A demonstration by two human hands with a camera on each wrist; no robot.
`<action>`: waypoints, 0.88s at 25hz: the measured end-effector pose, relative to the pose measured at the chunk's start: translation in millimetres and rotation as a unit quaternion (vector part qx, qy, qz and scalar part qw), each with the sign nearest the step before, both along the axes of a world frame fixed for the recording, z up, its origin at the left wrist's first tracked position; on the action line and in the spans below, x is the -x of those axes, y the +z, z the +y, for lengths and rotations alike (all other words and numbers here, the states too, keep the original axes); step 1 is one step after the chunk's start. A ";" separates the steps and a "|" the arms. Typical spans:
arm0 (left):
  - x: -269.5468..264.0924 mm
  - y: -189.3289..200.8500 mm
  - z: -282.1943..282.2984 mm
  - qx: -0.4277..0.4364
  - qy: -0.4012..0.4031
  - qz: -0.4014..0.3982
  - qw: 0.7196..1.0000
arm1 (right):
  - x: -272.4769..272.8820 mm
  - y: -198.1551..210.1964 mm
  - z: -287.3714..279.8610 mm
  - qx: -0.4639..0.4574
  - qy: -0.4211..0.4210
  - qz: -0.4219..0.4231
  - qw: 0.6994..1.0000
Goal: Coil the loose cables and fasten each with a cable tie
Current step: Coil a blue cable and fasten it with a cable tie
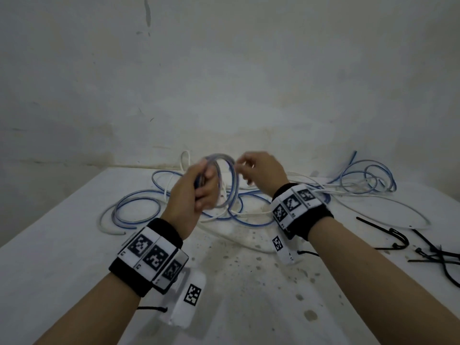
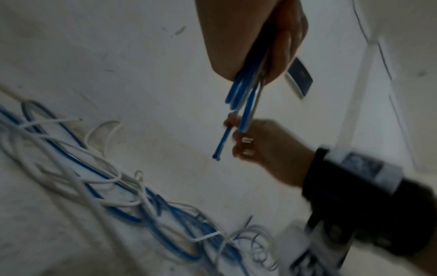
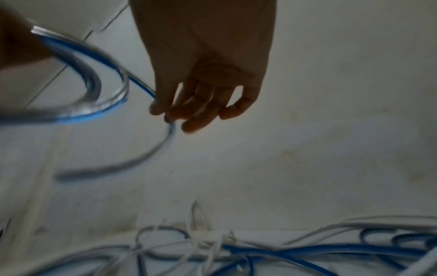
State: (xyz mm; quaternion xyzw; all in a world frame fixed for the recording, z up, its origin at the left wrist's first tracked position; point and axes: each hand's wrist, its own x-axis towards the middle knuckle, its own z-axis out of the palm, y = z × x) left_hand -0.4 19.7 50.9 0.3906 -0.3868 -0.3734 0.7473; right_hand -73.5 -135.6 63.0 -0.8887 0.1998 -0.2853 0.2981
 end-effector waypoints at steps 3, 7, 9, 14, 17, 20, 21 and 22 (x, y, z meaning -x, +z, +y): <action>-6.0 8.4 -4.2 0.068 -0.001 0.056 0.996 | 0.0 -22.8 9.7 -0.039 0.054 0.102 0.993; -18.1 10.9 -9.6 0.074 0.036 0.042 0.996 | 9.5 -30.7 45.6 -0.211 0.115 0.090 0.966; -22.2 8.8 -11.0 0.048 0.044 0.016 0.998 | 13.3 -30.4 64.2 -0.230 0.141 0.048 0.962; -11.2 1.5 -13.5 -0.028 0.107 -0.077 0.991 | 14.5 -20.0 89.1 -0.343 0.125 -0.064 0.929; -5.4 1.4 -12.2 -0.027 0.142 -0.125 0.982 | 13.0 -17.7 97.0 -0.372 0.119 -0.109 0.914; -4.2 0.0 -11.8 -0.061 0.157 -0.134 0.977 | 13.4 -10.4 98.9 -0.415 0.098 -0.151 0.892; -3.6 -1.1 -10.9 -0.070 0.154 -0.112 0.979 | 14.1 -9.0 99.1 -0.419 0.106 -0.156 0.888; -1.7 -1.4 -9.2 -0.077 0.149 -0.081 0.983 | 15.4 -8.4 100.3 -0.397 0.117 -0.156 0.897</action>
